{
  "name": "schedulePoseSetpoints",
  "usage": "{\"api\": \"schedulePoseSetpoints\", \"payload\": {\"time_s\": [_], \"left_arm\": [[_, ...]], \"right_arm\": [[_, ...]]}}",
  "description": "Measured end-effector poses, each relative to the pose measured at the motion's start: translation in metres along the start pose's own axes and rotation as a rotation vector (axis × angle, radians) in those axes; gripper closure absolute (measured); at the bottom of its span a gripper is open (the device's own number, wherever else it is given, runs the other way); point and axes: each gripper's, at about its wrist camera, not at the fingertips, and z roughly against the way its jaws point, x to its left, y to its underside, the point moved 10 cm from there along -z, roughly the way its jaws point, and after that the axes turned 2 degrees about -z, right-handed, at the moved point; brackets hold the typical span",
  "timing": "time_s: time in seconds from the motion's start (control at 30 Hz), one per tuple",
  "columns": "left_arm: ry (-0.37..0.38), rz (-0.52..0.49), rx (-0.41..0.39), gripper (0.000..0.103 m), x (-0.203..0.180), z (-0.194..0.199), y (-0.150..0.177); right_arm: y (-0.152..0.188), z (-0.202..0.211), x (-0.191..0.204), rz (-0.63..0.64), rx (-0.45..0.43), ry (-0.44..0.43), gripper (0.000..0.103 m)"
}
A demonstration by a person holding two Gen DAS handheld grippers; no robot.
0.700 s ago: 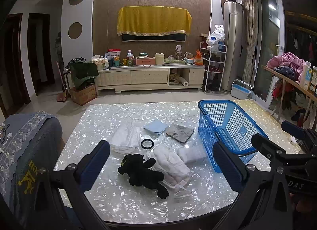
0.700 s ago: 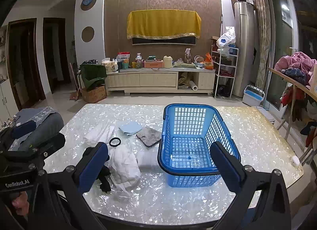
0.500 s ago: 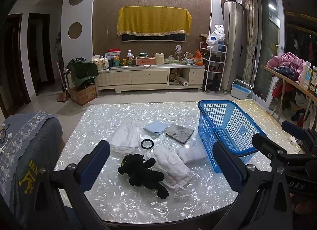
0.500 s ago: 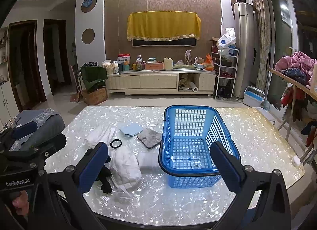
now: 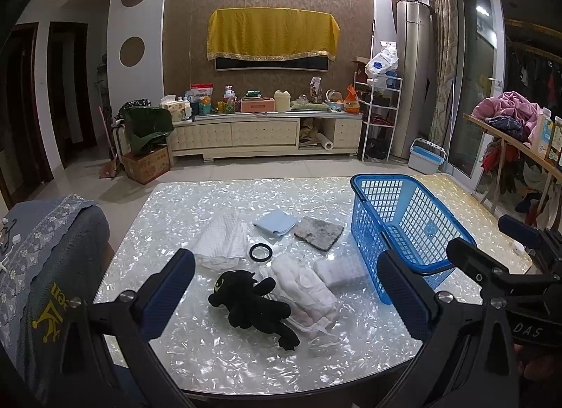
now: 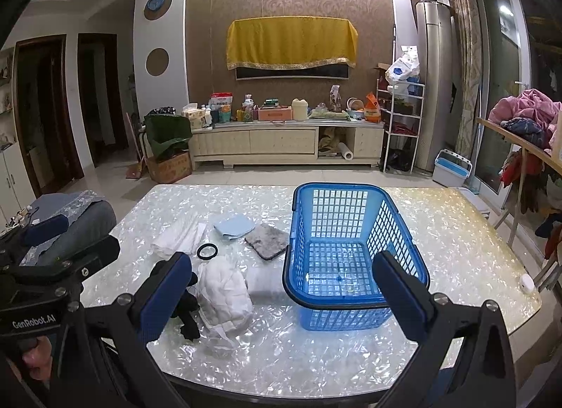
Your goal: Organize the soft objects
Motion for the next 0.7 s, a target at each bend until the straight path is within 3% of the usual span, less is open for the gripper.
{"api": "schedulePoseSetpoints", "payload": {"time_s": [0.7], "left_arm": [[0.008,-0.013,0.009,0.000,-0.0024,-0.0004,0.0037]], "right_arm": [[0.0054,-0.0014,-0.0020,-0.001,0.017,0.001,0.000]]}}
